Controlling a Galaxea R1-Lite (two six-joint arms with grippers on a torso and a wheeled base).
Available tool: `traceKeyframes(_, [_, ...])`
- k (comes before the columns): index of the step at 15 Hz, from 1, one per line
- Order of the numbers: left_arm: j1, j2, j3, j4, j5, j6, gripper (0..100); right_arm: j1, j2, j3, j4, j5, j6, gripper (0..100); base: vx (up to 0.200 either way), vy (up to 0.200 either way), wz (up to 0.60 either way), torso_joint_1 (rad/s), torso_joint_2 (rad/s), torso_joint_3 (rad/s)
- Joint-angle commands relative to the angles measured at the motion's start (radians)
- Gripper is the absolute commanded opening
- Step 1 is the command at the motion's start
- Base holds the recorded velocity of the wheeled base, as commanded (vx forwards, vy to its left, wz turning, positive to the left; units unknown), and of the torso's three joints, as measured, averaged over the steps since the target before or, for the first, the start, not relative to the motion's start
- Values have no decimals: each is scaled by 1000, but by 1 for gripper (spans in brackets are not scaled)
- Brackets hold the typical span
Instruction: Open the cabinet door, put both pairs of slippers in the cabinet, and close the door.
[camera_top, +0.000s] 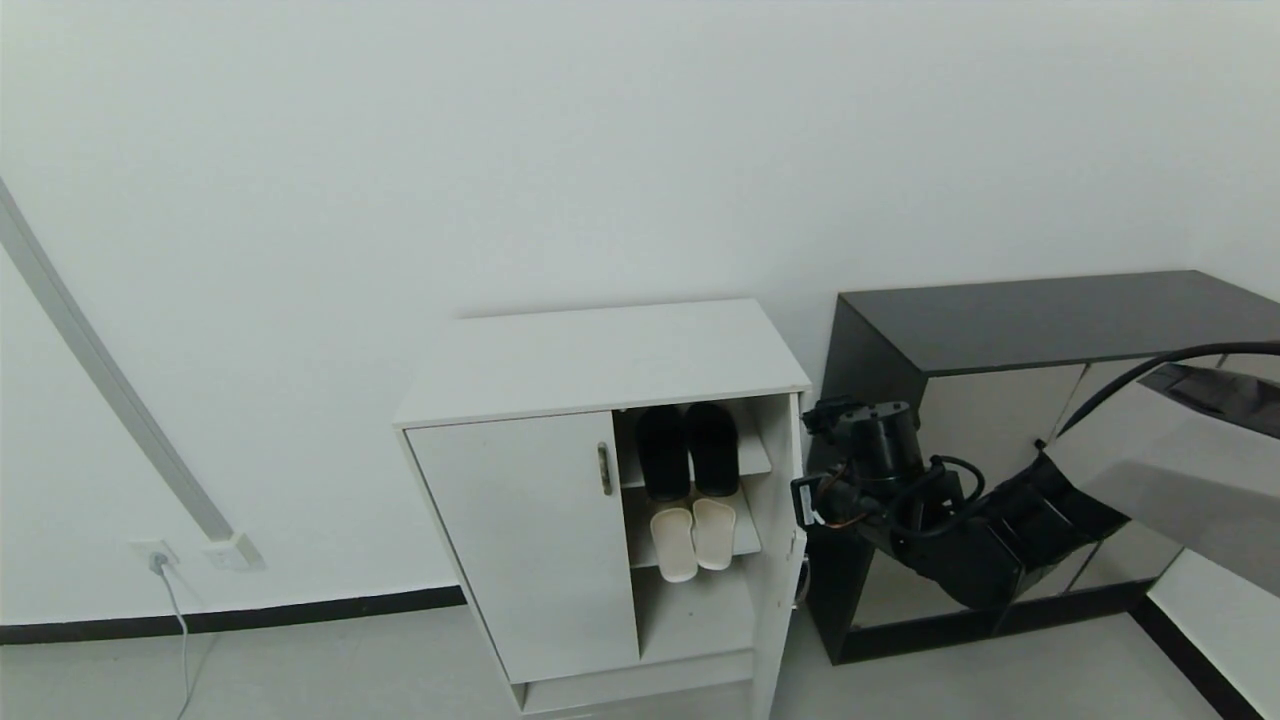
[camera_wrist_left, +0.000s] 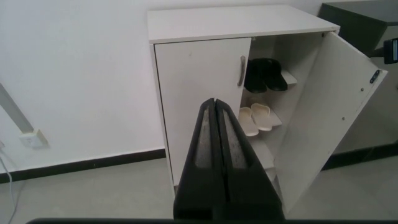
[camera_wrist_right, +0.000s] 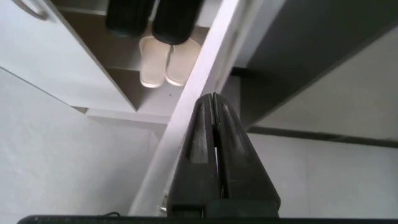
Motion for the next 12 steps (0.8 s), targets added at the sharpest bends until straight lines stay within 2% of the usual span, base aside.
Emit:
traceKeyframes(1, [0, 1, 0, 0, 0, 1, 0, 9, 33, -32, 0, 1, 1, 0, 0, 0, 0, 0, 0, 0])
traceKeyframes(12, [0, 1, 0, 0, 0, 1, 0, 15, 204, -277, -23, 30, 7, 0, 0, 0, 0, 0, 0, 0])
